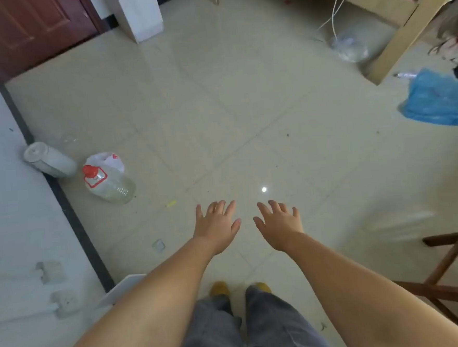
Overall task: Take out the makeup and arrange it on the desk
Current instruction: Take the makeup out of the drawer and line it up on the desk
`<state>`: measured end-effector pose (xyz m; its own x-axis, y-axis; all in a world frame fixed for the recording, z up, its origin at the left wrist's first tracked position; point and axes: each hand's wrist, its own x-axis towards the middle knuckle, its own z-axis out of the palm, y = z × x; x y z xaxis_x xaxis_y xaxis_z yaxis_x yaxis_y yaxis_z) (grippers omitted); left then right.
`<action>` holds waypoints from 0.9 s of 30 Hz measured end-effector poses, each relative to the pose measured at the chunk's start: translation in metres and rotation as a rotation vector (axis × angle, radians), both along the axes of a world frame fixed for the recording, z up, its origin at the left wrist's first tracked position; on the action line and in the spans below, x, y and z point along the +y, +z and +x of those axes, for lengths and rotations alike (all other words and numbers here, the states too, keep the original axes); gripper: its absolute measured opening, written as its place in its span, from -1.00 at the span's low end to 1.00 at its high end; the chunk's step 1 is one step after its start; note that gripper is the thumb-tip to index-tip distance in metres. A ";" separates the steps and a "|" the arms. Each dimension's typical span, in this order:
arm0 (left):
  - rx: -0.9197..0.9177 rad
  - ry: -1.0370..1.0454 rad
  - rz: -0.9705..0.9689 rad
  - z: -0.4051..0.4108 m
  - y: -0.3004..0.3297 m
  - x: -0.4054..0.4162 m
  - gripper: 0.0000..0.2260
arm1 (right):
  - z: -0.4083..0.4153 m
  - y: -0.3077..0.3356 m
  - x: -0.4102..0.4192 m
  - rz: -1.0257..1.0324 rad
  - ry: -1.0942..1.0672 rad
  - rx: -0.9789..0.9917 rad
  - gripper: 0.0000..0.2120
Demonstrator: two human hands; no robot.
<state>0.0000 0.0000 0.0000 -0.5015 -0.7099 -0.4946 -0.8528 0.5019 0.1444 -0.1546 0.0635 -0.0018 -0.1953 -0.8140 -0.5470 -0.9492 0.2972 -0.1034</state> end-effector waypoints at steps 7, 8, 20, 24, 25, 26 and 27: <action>0.031 0.064 0.007 -0.037 -0.002 -0.034 -0.53 | -0.029 -0.006 -0.043 0.022 0.069 0.022 -0.51; 0.033 0.078 0.007 -0.040 -0.003 -0.044 -0.53 | -0.032 -0.004 -0.053 0.021 0.079 0.026 -0.51; 0.058 0.091 -0.057 -0.080 0.008 -0.270 -0.54 | -0.086 0.012 -0.283 -0.051 0.038 0.041 -0.51; 0.048 0.114 -0.057 -0.095 0.018 -0.362 -0.54 | -0.106 0.025 -0.369 -0.084 -0.014 0.028 -0.52; 0.053 0.123 -0.060 -0.101 0.020 -0.383 -0.54 | -0.112 0.028 -0.388 -0.092 -0.015 0.026 -0.52; 0.059 0.126 -0.060 -0.107 0.022 -0.403 -0.55 | -0.119 0.029 -0.407 -0.100 -0.017 0.026 -0.52; 0.060 0.121 -0.059 -0.114 0.024 -0.422 -0.54 | -0.127 0.030 -0.426 -0.106 -0.021 0.028 -0.52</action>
